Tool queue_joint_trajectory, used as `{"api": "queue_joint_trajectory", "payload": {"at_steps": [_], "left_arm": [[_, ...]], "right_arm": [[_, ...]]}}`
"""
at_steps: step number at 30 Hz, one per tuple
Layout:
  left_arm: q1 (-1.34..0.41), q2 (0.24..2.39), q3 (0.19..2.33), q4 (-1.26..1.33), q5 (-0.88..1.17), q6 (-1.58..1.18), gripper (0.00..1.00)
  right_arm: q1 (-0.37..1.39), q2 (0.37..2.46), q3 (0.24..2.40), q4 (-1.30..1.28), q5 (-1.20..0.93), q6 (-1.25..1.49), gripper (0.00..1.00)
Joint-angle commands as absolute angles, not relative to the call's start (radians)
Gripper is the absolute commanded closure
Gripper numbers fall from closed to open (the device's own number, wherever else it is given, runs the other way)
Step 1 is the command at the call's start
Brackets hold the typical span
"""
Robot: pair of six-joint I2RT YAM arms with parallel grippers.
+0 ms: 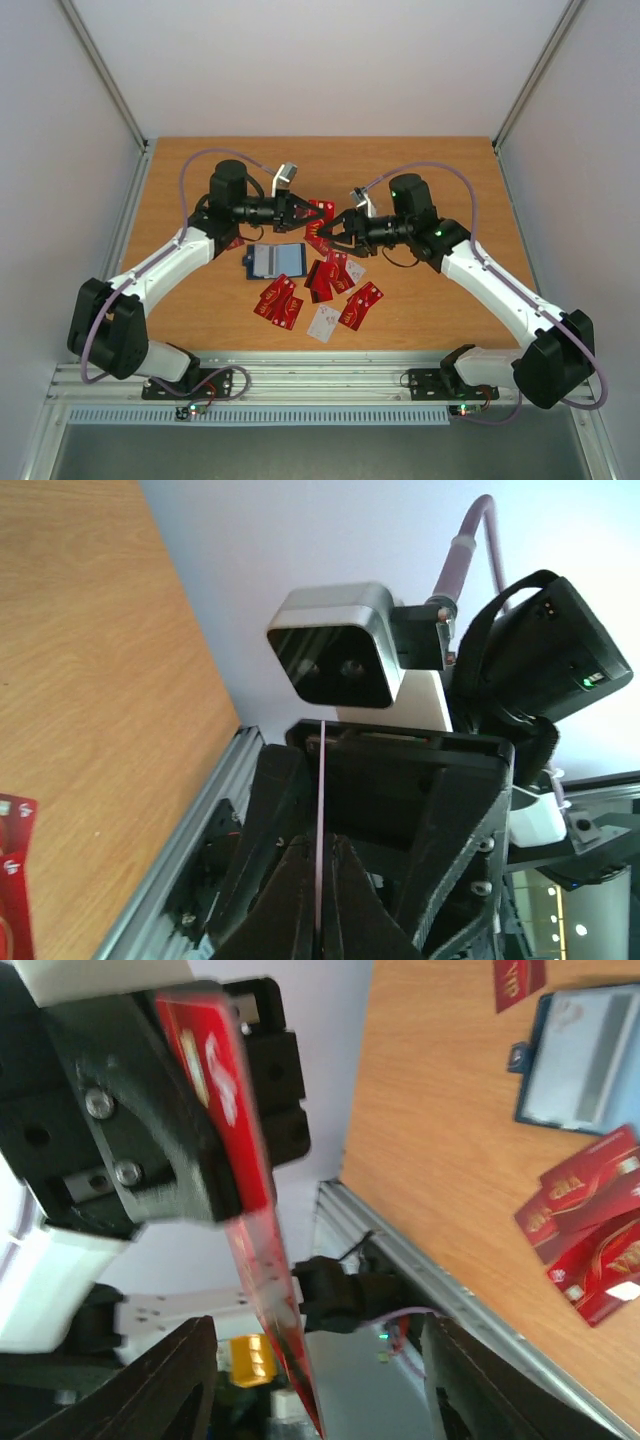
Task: Put the credit cards into the card holder
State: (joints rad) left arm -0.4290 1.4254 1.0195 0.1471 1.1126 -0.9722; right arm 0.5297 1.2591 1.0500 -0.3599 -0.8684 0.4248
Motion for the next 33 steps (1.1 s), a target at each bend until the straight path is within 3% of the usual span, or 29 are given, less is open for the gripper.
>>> {"api": "queue_joint_trajectory", "payload": {"at_steps": [1,8,11,13,14,17,22,33], "left_arm": [[-0.446,1.407,1.020,0.332,1.138,-1.128,1.00],[-0.456,1.386,1.036,0.312,1.103,-1.167,1.00],[-0.458,1.365,1.042,0.265,1.077,-1.154,0.91],[-0.457,1.344,1.054,0.182,1.049,-1.124,0.65],[-0.457,1.333,1.064,0.135,1.033,-1.106,0.59],[-0.458,1.302,1.088,0.040,1.007,-1.035,0.53],[-0.457,1.255,1.074,0.030,0.999,-1.051,0.58],[-0.457,1.217,1.049,0.066,0.980,-1.093,0.90]], "right_arm": [[0.512,1.293,1.072,-0.128,-0.970,0.556,0.54],[0.511,1.315,1.099,-0.066,-1.032,0.596,0.98],[0.510,1.312,1.108,-0.063,-1.042,0.602,0.99],[0.507,1.310,1.115,-0.063,-1.047,0.606,0.99],[0.506,1.310,1.118,-0.063,-1.054,0.608,0.99],[0.500,1.311,1.126,-0.056,-1.070,0.615,0.99],[0.490,1.313,1.132,-0.005,-1.106,0.653,0.99],[0.487,1.350,1.108,0.260,-1.190,0.810,0.99]]}}
